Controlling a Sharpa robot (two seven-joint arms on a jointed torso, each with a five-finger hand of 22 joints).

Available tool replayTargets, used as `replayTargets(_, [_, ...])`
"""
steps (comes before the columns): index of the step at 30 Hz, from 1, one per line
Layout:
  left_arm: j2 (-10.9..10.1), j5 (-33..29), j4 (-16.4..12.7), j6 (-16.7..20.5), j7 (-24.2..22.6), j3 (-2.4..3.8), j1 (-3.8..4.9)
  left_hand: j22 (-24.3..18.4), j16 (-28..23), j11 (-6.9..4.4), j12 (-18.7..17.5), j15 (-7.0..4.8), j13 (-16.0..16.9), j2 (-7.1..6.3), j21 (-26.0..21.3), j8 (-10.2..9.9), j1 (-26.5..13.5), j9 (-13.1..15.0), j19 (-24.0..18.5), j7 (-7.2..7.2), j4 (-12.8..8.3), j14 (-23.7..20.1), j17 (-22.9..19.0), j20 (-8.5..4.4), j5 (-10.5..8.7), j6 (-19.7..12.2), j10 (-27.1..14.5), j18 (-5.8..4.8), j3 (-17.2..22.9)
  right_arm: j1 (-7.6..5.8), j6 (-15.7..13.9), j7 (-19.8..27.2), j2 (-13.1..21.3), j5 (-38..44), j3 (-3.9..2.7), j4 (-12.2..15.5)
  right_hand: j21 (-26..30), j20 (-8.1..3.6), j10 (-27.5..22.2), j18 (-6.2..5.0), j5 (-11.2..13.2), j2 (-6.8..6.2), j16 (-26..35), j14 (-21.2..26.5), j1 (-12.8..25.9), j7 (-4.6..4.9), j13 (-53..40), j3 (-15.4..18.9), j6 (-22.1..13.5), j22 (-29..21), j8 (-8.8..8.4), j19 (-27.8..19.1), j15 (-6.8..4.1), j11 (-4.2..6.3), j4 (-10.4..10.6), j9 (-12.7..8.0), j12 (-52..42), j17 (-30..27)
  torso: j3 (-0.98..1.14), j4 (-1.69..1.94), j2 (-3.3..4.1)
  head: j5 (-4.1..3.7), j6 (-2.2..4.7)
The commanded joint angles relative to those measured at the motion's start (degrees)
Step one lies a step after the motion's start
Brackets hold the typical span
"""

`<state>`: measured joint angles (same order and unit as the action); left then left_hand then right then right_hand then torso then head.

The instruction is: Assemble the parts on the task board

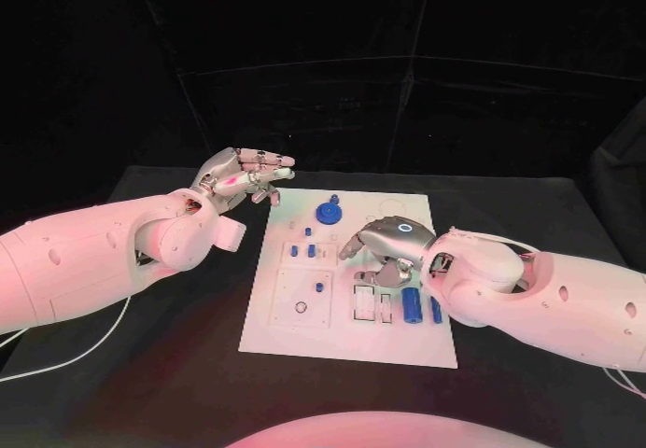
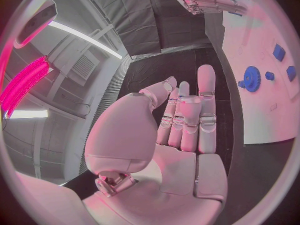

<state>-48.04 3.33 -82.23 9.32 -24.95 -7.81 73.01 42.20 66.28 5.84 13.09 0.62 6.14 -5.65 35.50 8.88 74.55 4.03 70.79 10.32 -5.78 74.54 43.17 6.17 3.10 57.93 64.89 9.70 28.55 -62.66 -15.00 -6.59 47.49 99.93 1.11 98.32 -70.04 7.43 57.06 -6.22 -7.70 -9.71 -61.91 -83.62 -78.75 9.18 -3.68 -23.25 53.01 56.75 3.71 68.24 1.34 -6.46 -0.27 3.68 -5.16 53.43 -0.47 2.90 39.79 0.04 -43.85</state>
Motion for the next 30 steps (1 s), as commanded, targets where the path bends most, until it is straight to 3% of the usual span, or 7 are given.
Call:
replayTargets(1, [0.1,-0.22,-0.2,-0.84,-0.06,0.03,0.08,-0.07,-0.33,-0.15,0.35,0.05,0.05,0.21,-0.17,-0.39,0.0,-0.05,-0.31,-0.08,-0.04,-0.44,-0.05,0.02,-0.03,-0.33,-0.4,0.71,-0.38,-1.05,-1.68,-2.04,1.55,-2.47,-0.21,0.36,0.99,0.04,-0.76,-1.28,-0.09,0.02,1.07,0.66,0.54,-0.11,-0.06,1.63,-0.63,-1.31,-0.11,-0.84,0.08,-0.12,0.04,0.11,-0.45,-1.3,-0.01,0.09,-0.01,-0.6,0.45])
replayTargets(7, [0.21,-0.22,-0.2,-0.91,-0.04,0.01,0.07,-0.07,-0.33,-0.15,0.35,0.05,0.05,0.21,-0.17,-0.39,0.0,-0.05,-0.31,-0.08,-0.04,-0.44,-0.05,0.02,-0.03,-0.33,-0.4,0.71,-0.38,-2.36,2.65,-4.54,3.68,-2.58,-0.39,-0.06,2.0,0.06,-1.63,-1.39,0.06,0.1,1.82,0.67,0.36,-1.11,-0.07,6.07,-1.09,-2.36,-0.09,-1.01,0.1,-0.13,0.82,0.14,-1.4,-2.28,0.05,0.07,0.04,-0.81,0.65])
replayTargets(12, [0.32,-0.22,-0.15,-0.99,0.0,-0.01,0.07,-0.07,-0.33,-0.15,0.35,0.05,0.05,0.21,-0.17,-0.39,0.0,-0.05,-0.31,-0.08,-0.04,-0.44,-0.05,0.02,-0.03,-0.33,-0.4,0.71,-0.38,-2.71,5.3,-5.63,4.09,-2.41,-0.43,-0.85,2.52,0.06,-1.77,-1.42,0.1,0.89,2.02,0.63,-0.62,-1.18,-0.11,8.72,-0.58,-2.84,0.07,-0.98,0.04,-0.06,1.49,0.23,-2.32,-2.64,-0.03,0.07,0.0,-1.04,0.7])
replayTargets(19, [0.35,-0.22,-0.13,-1.09,0.1,-0.02,0.07,-0.07,-0.33,-0.15,0.35,0.05,0.05,0.21,-0.17,-0.39,0.0,-0.05,-0.31,-0.08,-0.04,-0.44,-0.05,0.02,-0.03,-0.33,-0.4,0.71,-0.38,-2.81,8.07,-6.34,3.57,-2.0,-0.43,-1.68,2.35,-0.2,-0.11,-1.33,0.07,2.16,1.83,0.36,-1.75,-1.33,-0.22,9.38,0.77,-2.47,0.32,-0.34,-0.31,0.37,1.66,0.33,-3.91,-2.56,-0.04,0.25,0.04,-1.1,0.65])
replayTargets(30, [0.3,-0.22,0.04,-1.12,0.13,-0.04,0.07,-0.07,-0.33,-0.15,0.35,0.05,0.05,0.21,-0.17,-0.39,0.0,-0.05,-0.31,-0.08,-0.04,-0.44,-0.05,0.02,-0.03,-0.33,-0.4,0.71,-0.38,-2.82,10.61,-6.03,3.04,-1.9,-0.42,-2.14,-0.39,-1.2,6.18,-0.49,-0.17,3.5,-0.11,-0.53,-2.43,-1.14,0.03,7.57,4.83,1.56,1.0,2.72,-1.45,1.75,2.28,0.45,-5.44,-0.53,-0.01,0.06,0.03,-1.0,0.44])
